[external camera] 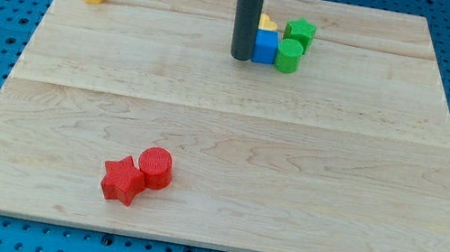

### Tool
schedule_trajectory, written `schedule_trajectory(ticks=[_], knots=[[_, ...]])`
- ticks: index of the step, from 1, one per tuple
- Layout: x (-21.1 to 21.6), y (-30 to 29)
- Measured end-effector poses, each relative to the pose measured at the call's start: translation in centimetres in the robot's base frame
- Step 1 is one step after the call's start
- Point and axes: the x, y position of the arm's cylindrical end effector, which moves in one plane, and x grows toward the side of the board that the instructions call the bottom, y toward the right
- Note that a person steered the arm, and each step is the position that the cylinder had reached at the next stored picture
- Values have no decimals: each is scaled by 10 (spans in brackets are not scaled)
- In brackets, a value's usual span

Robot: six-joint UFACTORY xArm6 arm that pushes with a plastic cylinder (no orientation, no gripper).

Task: Move your arm to the bottom left of the red star

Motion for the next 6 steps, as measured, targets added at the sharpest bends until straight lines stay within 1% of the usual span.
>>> schedule_trajectory(ticks=[1,2,3,4,5,6], knots=[[17,-46],[92,-59],[96,-97],[104,-203],[219,-258],[275,-193]])
